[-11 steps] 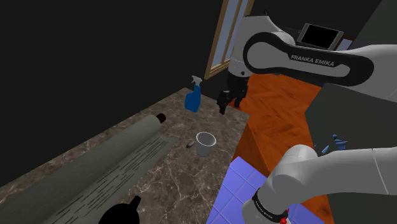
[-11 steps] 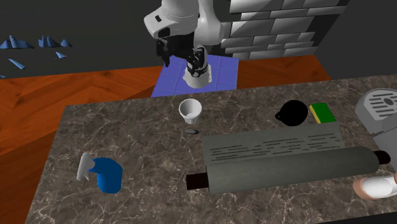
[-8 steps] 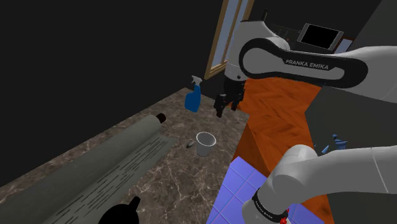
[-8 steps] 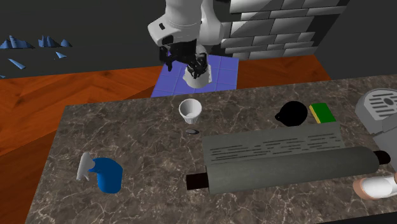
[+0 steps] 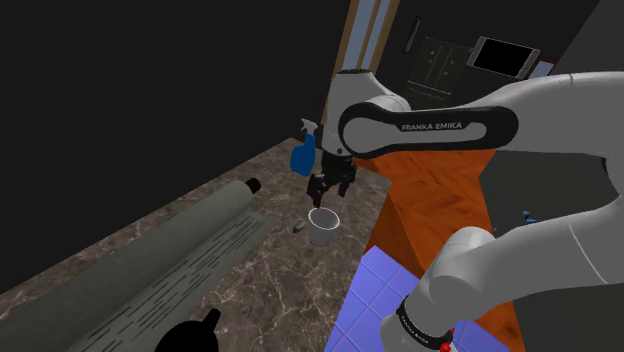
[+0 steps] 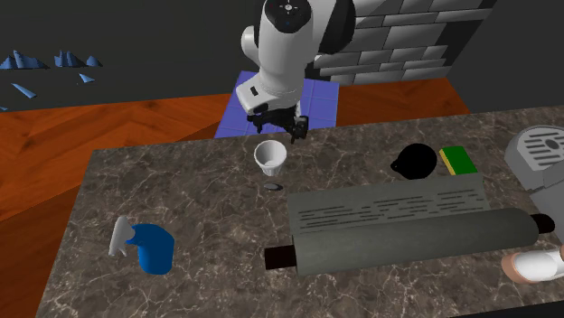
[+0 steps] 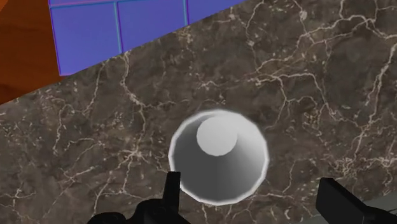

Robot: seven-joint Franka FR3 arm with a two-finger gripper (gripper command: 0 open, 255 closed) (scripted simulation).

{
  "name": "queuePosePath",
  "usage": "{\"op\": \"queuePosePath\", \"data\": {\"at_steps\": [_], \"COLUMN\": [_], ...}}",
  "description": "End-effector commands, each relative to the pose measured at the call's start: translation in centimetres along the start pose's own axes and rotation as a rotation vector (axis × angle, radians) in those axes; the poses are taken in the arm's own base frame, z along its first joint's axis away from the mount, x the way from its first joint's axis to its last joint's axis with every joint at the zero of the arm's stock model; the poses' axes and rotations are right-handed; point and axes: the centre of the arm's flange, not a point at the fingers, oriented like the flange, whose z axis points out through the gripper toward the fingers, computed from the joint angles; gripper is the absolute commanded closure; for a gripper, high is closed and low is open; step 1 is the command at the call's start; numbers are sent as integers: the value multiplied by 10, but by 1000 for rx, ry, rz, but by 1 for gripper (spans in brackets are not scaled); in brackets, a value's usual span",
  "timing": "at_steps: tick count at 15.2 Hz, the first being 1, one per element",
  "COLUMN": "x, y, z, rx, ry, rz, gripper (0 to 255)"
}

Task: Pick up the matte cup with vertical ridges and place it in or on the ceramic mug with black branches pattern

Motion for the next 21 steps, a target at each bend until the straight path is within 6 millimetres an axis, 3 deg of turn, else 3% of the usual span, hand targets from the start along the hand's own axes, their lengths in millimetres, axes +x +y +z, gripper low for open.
{"op": "queuePosePath", "data": {"at_steps": [1,3,11,19,20,21], "x": [8,16,16,16,16,16], "y": [-18,-33,-34,-34,-34,-34], "z": [21,42,83,83,83,83], "rx": [4,7,7,7,7,7], "ry": [-6,-13,-14,-14,-14,-14], "rz": [10,20,20,20,20,20], "gripper": [0,0,0,0,255,255]}}
